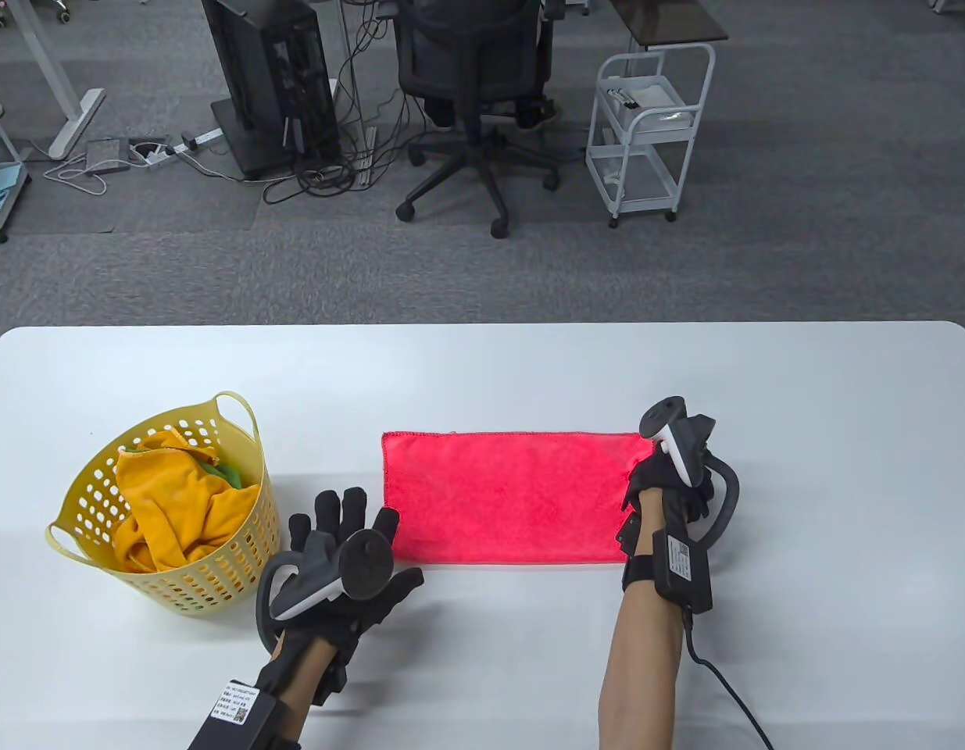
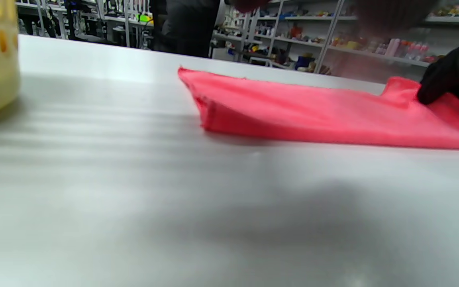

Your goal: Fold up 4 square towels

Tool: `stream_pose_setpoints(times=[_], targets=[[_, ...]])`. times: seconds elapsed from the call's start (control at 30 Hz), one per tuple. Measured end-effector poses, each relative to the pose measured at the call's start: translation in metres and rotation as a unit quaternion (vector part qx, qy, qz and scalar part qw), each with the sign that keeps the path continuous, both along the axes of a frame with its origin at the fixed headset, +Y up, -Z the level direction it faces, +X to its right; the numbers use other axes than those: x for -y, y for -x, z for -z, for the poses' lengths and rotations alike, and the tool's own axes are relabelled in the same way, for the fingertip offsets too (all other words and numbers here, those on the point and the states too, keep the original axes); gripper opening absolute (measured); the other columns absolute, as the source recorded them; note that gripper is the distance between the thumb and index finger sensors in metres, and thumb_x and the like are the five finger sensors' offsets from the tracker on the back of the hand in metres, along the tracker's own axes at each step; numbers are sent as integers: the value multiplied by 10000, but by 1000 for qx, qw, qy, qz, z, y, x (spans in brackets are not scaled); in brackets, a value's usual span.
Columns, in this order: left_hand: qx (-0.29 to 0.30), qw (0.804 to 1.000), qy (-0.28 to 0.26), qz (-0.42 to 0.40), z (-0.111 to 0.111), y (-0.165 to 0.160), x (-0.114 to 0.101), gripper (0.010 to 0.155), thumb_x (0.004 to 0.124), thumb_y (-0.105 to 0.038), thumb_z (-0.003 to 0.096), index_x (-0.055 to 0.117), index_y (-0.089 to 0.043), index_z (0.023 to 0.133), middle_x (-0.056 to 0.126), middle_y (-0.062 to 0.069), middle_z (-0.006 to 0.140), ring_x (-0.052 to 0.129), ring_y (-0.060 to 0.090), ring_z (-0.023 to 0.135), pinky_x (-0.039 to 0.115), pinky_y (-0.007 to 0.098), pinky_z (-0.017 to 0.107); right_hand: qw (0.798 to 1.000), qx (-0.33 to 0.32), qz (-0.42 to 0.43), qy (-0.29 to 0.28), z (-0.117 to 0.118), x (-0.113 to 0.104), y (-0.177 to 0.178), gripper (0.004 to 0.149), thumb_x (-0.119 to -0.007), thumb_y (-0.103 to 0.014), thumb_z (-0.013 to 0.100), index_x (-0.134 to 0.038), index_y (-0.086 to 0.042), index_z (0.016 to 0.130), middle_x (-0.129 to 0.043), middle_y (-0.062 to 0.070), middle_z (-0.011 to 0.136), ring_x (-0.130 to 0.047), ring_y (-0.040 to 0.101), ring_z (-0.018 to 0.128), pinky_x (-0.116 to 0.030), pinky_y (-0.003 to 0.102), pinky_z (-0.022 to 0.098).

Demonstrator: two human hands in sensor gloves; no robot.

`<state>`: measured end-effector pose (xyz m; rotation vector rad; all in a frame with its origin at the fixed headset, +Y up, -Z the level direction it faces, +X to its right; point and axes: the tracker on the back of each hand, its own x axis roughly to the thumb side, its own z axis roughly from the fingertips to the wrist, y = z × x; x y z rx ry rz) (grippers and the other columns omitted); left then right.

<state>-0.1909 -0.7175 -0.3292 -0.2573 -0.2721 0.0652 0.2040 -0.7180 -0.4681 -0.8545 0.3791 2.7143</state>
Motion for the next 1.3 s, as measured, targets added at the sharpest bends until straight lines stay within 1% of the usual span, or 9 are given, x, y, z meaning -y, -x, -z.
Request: stream_pose_setpoints(times=[0.07,0.17,0.27,0.53,0.7,0.83,1.0,1.07,1.3], targets=[[0,1000,0,4,0,1,-1,870,539,-701,551,290,-196,1215,87,292,1221,21,609,1061,83,766,692,1000,-10,26,8,0,-4,2,458,-887,-311,585,-695,-123,955,-840,262,994,-1063,260,601,-882,386,414],[6,1000,22,17,1,4,-2,901,547,-734,542,253,-217,1218,58,282,1223,-12,602,1059,60,774,677,999,-27,34,10,-1,-10,7,469,-880,-322,590,-684,-120,965,-883,244,948,-1093,185,459,-898,319,308],[9,999,29,24,1,7,-2,914,542,-751,538,228,-228,1219,23,278,1218,-56,597,1043,42,776,668,998,-40,55,-13,-3,-18,12,472,-881,-317,591,-683,-107,965,-910,224,914,-1093,145,374,-895,289,252],[7,999,24,29,0,9,-3,910,538,-744,541,219,-225,1216,12,279,1211,-62,599,1037,40,774,668,985,-98,122,-71,-10,-50,48,483,-876,-302,599,-669,-65,966,-915,209,898,-1082,118,301,-885,265,202],[6,999,27,25,0,10,-3,910,538,-743,542,220,-220,1216,11,284,1210,-56,601,1039,37,775,665,974,-139,147,-102,-15,-69,83,488,-875,-296,601,-666,-45,964,-913,214,893,-1081,114,293,-885,261,196],[4,999,28,22,-1,11,-3,913,539,-743,540,221,-218,1216,12,283,1210,-55,603,1038,39,777,664,967,-171,147,-117,-18,-77,118,491,-875,-293,601,-665,-33,961,-912,222,888,-1082,113,289,-886,260,194],[2,999,30,19,-1,12,-3,912,536,-743,540,220,-217,1216,13,282,1210,-51,602,1041,39,777,665,963,-206,124,-121,-19,-74,165,503,-862,-288,607,-646,-10,967,-898,234,896,-1079,112,290,-883,260,192],[1,999,32,18,-1,12,-2,910,537,-740,542,224,-215,1216,16,285,1210,-42,605,1043,48,776,670,961,-226,93,-131,-20,-71,189,504,-861,-287,606,-646,-7,966,-901,236,893,-1078,110,284,-883,257,187],[2,999,36,17,-1,12,-2,910,537,-739,541,223,-212,1215,21,287,1209,-39,609,1041,50,776,670,962,-251,30,-100,-8,-40,246,507,-858,-288,608,-641,-5,968,-892,238,900,-1077,103,283,-882,253,183]])
